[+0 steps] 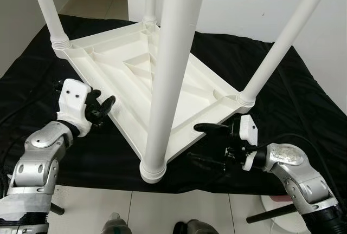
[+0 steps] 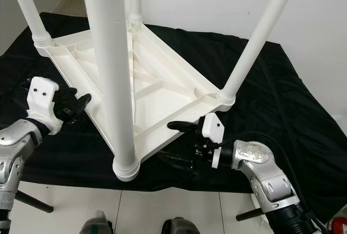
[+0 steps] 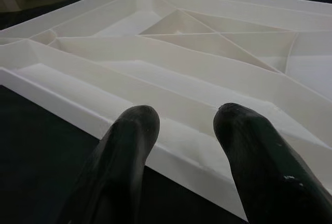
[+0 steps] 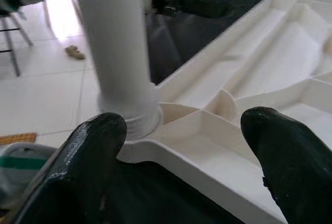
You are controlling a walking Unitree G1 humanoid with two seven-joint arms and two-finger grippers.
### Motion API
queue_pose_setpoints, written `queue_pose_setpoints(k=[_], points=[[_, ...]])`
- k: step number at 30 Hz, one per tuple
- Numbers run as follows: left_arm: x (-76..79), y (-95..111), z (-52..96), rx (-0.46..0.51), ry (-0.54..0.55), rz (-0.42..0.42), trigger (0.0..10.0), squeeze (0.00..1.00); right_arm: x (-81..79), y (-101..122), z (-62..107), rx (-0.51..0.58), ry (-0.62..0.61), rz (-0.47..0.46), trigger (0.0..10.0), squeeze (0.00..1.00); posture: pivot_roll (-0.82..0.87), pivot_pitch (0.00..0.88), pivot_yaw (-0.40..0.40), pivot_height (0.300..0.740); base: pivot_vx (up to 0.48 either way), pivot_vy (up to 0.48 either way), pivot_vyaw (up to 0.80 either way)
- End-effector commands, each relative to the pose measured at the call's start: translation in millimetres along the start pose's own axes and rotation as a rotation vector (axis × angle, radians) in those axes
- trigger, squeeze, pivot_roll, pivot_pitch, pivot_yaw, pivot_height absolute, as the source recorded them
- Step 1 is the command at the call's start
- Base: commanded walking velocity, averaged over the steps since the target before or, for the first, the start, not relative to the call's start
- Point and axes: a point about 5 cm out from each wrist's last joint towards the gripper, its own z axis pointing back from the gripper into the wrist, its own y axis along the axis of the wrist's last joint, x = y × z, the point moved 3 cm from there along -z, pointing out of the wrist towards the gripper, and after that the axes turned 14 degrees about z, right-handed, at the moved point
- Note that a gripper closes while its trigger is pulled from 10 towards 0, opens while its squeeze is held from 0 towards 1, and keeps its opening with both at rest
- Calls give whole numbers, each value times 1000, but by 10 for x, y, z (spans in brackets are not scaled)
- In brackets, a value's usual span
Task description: Building children table
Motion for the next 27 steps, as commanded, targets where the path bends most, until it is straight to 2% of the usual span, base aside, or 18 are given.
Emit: queue_pose_setpoints(k=[1,4,6,11,14,19,20,22,26,27], points=[[-127,46,-1,41,138,-12,10000,0,-26,24,-43,8,67,-1,10000,0,125,0,-74,740,0,0,0],[-138,83,4,54,135,-30,10000,0,-72,58,-182,37,170,13,10000,0,133,1,-76,740,0,0,0],[-139,91,3,57,134,-32,10000,0,-75,60,-203,40,181,17,10000,0,133,1,-76,740,0,0,0],[-186,109,14,70,156,-36,10000,0,-66,50,-474,82,228,24,10000,0,147,0,-81,740,0,0,0],[-194,116,9,74,157,-39,10000,0,-52,49,-532,91,227,25,10000,0,155,2,-84,740,0,0,0],[-225,149,31,89,170,-47,10000,0,-48,35,-795,133,218,7,10000,0,169,13,-93,740,0,0,0],[-225,149,31,89,170,-47,10000,0,-48,35,-795,133,218,7,10000,0,169,13,-93,740,0,0,0],[-243,157,35,91,176,-49,10000,0,-35,45,-899,147,190,15,10000,0,167,20,-93,740,0,0,0],[-243,168,29,95,178,-49,10000,0,-21,64,-997,170,151,0,10000,0,166,28,-93,740,0,0,0],[-240,172,25,97,178,-50,10000,0,-18,67,-1028,180,139,-7,7490,0,167,31,-94,740,0,0,0]])
